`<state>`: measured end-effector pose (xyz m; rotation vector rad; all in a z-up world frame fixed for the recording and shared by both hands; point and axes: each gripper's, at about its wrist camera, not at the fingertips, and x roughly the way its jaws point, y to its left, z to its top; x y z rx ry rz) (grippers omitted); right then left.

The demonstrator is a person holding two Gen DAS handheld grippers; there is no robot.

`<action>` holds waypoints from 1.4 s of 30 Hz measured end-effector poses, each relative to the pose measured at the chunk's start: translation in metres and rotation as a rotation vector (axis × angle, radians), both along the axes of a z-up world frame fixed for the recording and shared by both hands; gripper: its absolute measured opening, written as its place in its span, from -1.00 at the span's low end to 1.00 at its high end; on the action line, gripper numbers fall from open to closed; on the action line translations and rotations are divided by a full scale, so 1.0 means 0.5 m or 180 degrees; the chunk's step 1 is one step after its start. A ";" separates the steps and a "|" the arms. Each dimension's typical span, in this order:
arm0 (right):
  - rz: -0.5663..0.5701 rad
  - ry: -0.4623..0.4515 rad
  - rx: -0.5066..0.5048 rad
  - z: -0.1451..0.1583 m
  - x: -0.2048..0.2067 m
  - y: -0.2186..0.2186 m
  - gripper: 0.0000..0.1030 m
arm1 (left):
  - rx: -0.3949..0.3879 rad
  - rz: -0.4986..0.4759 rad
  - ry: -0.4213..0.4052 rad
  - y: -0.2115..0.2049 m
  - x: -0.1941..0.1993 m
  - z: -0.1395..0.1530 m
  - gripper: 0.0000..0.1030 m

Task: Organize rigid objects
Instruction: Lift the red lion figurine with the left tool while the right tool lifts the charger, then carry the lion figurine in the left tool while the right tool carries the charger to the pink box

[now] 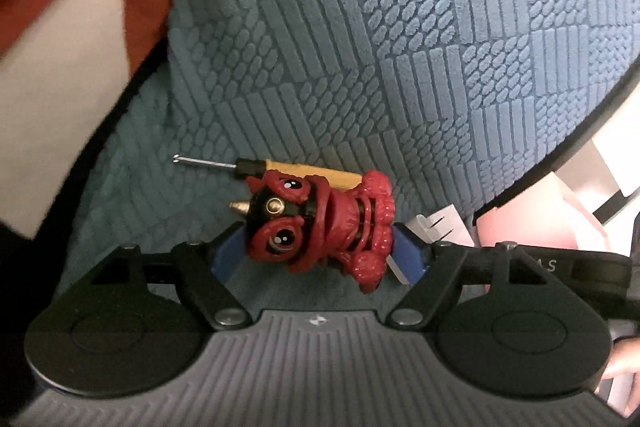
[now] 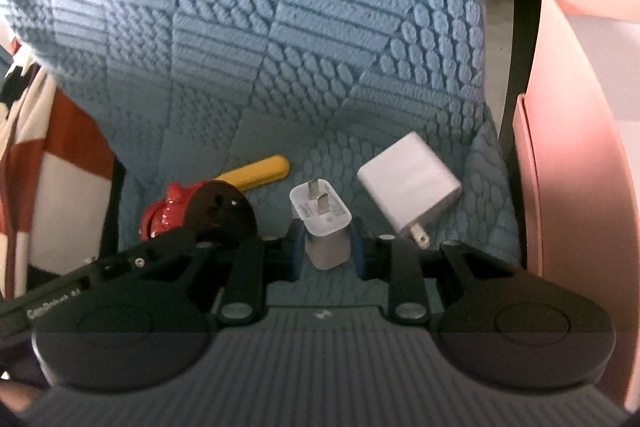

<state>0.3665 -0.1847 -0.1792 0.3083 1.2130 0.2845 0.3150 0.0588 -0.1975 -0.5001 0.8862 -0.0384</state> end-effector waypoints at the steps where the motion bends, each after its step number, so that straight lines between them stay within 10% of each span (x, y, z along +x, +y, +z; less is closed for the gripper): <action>1: 0.0008 0.0004 -0.0003 -0.001 -0.010 0.006 -0.49 | 0.0001 0.0004 -0.0001 -0.002 -0.004 0.001 0.56; 6: 0.0062 -0.0005 -0.0029 -0.013 -0.050 0.037 -0.54 | 0.0012 -0.0017 0.0033 0.006 -0.035 0.014 0.56; 8: 0.0081 -0.0027 -0.0031 -0.010 -0.073 0.044 -0.90 | 0.0007 -0.0040 0.0018 0.010 -0.048 0.022 0.56; 18: 0.0012 -0.0082 -0.0035 -0.010 -0.129 0.046 -0.87 | 0.0027 -0.0007 0.0082 0.008 -0.095 0.025 0.56; 25: 0.0053 -0.0253 -0.0149 0.042 -0.113 0.010 -0.74 | 0.0155 -0.0082 0.0088 -0.012 -0.128 0.028 0.56; 30: 0.0170 -0.0307 -0.0363 0.032 -0.085 0.019 -0.14 | 0.0200 -0.0102 0.0083 -0.018 -0.113 0.026 0.56; 42: 0.0601 -0.0326 -0.0541 -0.016 -0.029 0.078 -0.15 | 0.0165 -0.0159 0.0092 -0.017 -0.101 0.026 0.56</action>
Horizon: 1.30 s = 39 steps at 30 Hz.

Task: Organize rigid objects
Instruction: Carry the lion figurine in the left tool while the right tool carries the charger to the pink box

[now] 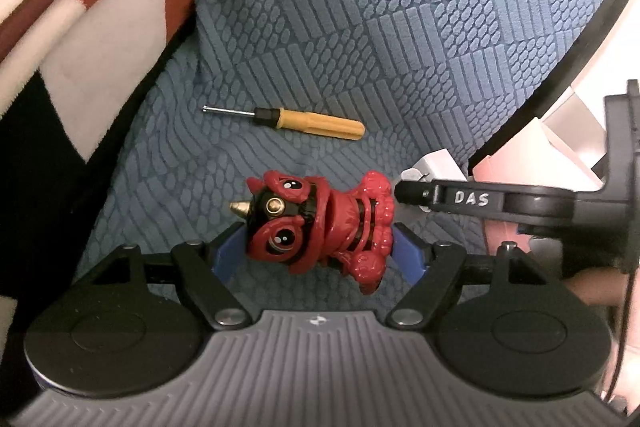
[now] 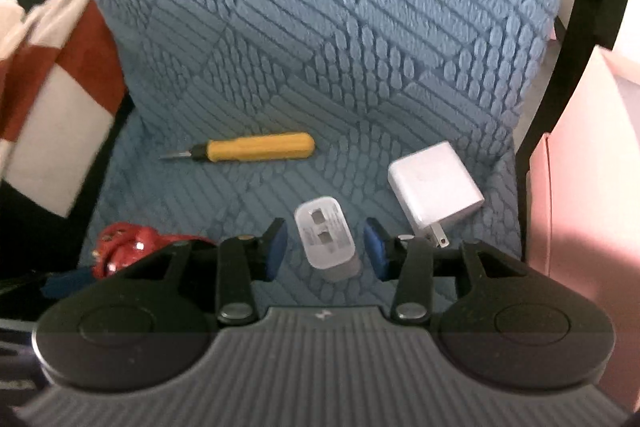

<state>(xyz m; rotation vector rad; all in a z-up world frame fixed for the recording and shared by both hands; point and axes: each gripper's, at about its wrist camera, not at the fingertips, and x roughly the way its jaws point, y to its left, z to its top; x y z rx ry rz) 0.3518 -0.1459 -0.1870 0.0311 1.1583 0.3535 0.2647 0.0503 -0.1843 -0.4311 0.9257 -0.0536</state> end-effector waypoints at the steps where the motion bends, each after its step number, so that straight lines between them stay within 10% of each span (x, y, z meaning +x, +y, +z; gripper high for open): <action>1: 0.0007 0.0021 -0.0034 -0.005 0.001 0.002 -0.16 | -0.0004 0.0003 0.0008 0.000 0.000 -0.001 0.56; 39: -0.0481 -0.0137 0.0229 0.158 -0.260 -0.123 -0.38 | -0.0031 -0.0105 -0.0236 -0.079 -0.126 0.086 0.56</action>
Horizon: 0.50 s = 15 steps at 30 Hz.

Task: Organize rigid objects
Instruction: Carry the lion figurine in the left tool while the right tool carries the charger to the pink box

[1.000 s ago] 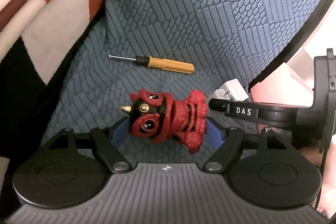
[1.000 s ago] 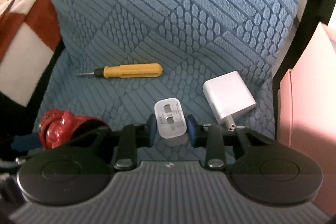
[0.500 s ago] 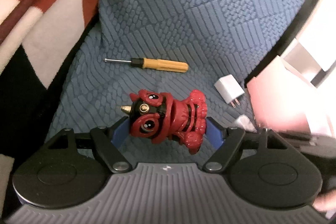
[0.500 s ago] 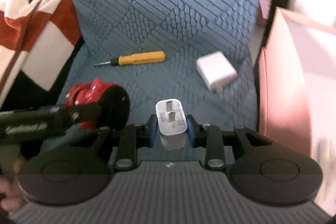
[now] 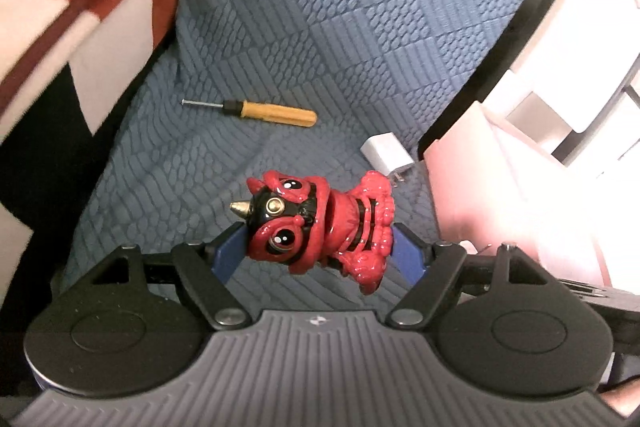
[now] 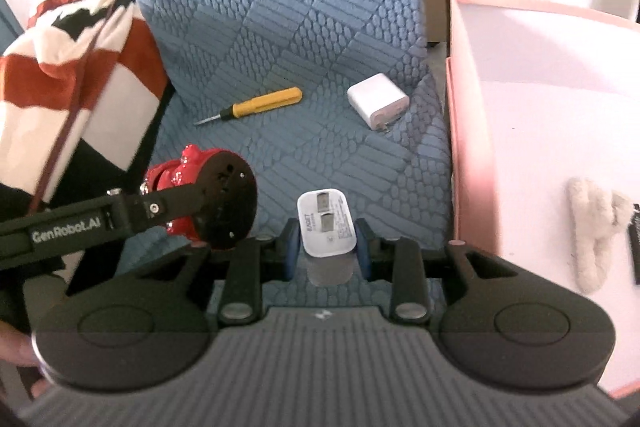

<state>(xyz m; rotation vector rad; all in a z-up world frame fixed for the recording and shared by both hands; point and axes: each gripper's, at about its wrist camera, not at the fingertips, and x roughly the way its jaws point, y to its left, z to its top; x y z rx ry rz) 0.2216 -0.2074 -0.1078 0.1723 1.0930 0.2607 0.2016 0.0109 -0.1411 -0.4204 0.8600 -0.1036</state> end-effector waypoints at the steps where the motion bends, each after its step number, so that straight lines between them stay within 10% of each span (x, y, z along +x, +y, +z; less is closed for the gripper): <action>1: -0.0010 -0.0009 0.0008 0.010 -0.002 -0.004 -0.38 | -0.0011 0.0002 -0.0017 -0.004 -0.006 0.009 0.56; 15: -0.0158 -0.0248 0.0063 0.175 -0.005 -0.077 -0.38 | -0.0165 -0.0038 -0.0195 -0.066 -0.034 0.169 0.56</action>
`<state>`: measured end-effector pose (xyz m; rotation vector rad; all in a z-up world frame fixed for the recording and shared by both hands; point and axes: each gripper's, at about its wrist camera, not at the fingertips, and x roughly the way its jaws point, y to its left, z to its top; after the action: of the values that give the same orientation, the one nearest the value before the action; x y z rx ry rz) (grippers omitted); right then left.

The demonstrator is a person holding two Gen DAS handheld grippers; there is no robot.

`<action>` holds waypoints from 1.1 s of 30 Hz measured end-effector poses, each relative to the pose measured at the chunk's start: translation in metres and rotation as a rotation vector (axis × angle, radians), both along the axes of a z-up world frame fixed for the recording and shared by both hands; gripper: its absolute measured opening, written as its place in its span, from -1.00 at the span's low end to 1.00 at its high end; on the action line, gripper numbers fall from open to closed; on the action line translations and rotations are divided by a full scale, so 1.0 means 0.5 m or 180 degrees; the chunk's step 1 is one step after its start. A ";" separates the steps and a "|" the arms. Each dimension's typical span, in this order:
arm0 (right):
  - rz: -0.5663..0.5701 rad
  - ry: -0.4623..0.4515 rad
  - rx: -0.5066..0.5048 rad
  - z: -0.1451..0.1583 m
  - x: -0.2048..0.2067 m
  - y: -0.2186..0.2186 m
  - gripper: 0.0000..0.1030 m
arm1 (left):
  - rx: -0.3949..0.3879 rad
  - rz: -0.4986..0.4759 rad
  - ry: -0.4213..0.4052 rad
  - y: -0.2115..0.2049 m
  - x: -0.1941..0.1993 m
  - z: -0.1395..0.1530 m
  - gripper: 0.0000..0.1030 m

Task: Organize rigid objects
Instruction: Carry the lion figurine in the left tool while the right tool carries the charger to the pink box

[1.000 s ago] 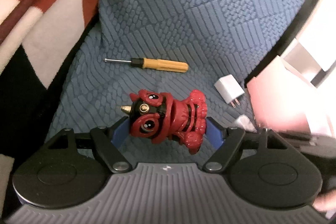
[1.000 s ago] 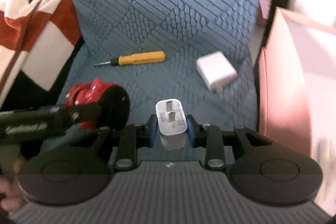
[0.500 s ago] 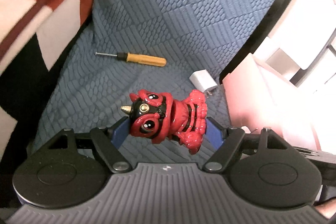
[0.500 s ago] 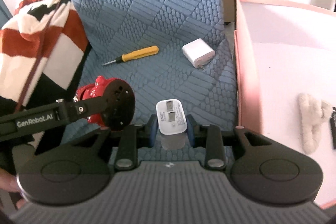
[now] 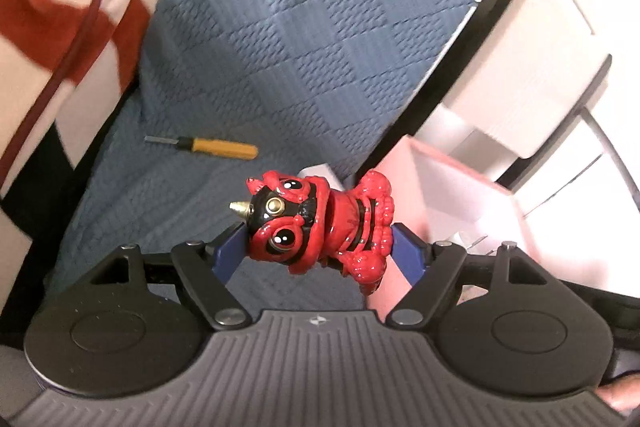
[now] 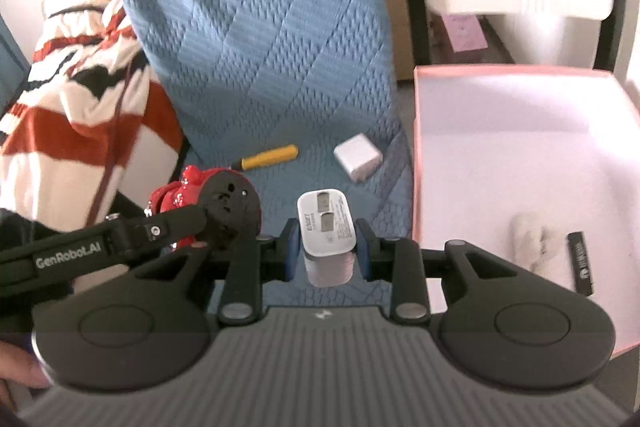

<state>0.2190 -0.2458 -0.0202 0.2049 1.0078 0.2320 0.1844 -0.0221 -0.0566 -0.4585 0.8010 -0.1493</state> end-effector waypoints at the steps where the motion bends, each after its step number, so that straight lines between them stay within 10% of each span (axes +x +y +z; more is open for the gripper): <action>1: -0.0016 -0.0021 0.0001 0.010 0.000 -0.005 -0.38 | 0.0011 -0.0018 -0.0027 -0.007 0.001 0.016 0.56; 16: -0.0236 -0.0386 -0.0309 0.132 0.009 -0.112 -0.42 | 0.0101 -0.0213 -0.0138 -0.161 0.037 0.143 0.56; 33: -0.0468 -0.0098 -0.0306 0.047 0.003 -0.353 -0.42 | 0.0207 -0.0523 0.0126 -0.419 0.093 0.061 0.56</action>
<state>0.2204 -0.4221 0.0032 0.1865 0.9663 0.0525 0.2311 -0.2314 -0.0260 -0.3351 0.8798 -0.2664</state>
